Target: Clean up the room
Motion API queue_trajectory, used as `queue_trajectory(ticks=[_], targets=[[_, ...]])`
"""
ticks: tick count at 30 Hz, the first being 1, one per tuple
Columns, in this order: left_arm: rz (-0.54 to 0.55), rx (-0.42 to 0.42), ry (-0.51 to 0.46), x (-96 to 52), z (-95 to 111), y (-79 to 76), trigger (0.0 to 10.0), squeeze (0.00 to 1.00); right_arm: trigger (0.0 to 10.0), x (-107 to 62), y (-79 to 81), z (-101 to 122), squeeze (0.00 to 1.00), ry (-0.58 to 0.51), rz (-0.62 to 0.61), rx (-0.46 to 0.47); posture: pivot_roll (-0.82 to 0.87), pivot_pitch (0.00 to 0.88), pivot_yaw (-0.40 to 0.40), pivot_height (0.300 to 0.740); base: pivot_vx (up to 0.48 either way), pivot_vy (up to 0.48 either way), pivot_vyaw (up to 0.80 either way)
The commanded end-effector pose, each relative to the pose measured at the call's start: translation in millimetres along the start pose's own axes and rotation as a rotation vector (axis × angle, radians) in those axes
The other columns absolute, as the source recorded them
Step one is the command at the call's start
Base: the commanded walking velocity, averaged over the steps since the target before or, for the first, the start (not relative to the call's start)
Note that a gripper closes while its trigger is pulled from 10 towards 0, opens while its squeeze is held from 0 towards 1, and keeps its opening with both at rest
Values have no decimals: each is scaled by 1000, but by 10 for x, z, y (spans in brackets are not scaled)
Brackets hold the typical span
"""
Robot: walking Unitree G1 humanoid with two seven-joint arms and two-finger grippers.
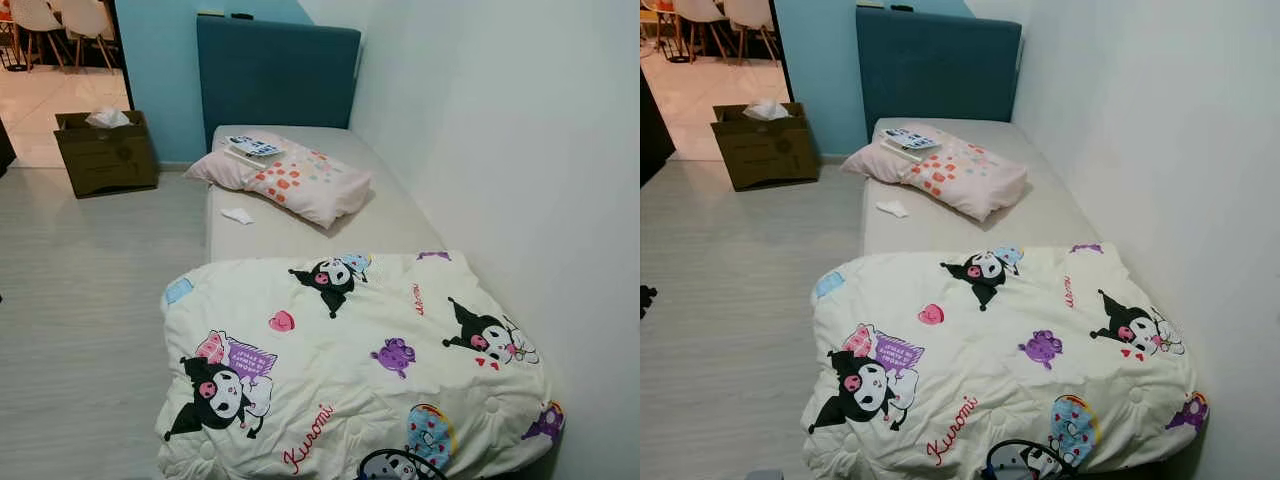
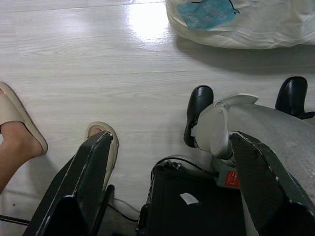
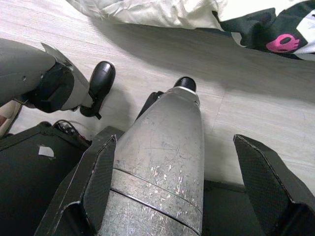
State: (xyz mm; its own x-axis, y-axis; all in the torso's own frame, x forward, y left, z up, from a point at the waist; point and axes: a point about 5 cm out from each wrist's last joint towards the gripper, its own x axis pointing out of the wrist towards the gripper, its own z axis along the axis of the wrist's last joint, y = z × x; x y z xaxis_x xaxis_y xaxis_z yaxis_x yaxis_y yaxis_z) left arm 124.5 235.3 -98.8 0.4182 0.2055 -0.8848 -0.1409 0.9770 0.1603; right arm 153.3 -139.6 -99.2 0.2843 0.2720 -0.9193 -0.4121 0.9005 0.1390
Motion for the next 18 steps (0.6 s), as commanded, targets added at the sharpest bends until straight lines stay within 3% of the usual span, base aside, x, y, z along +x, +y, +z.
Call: queue_trajectory(ticks=[1, 11, 18], targets=[[-8, 1, 6, 0, -12, -36, 10000, 0, 10000, -3, -13, -41, 0, 24, -11, 10, 1, 0, -108, 740, 0, 0, 0], [-5, 9, 4, 5, 17, -20, 10000, 0, 10000, -10, -52, -20, 0, 19, -43, 15, -2, 0, -98, 740, 0, 0, -212], [-3, 12, 6, 4, 13, -20, 10000, 0, 10000, -11, -52, -35, 0, 28, -43, 20, -3, 0, -98, 740, 0, 0, -800]])
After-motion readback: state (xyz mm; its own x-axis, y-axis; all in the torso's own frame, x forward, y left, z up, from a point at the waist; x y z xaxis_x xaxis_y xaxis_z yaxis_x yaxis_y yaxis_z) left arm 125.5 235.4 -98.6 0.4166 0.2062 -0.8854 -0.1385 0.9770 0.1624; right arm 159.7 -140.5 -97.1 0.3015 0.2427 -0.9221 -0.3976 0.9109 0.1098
